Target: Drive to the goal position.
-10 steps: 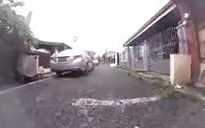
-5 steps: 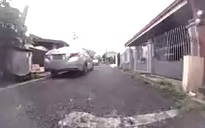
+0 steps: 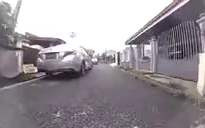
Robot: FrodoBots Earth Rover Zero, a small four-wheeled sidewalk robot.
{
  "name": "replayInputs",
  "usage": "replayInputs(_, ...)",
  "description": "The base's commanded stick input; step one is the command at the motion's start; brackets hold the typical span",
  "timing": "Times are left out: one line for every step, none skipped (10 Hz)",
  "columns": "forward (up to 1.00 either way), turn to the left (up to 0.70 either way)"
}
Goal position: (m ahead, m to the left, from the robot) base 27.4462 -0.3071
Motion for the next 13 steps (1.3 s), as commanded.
replayInputs(1.0, 0.0)
replayInputs(1.0, 0.0)
replayInputs(1.0, 0.0)
replayInputs(1.0, 0.0)
replayInputs(1.0, 0.0)
replayInputs(1.0, 0.0)
replayInputs(1.0, 0.0)
replayInputs(1.0, 0.0)
replayInputs(1.0, 0.0)
replayInputs(1.0, 0.0)
replayInputs(1.0, 0.0)
replayInputs(1.0, 0.0)
replayInputs(1.0, 0.0)
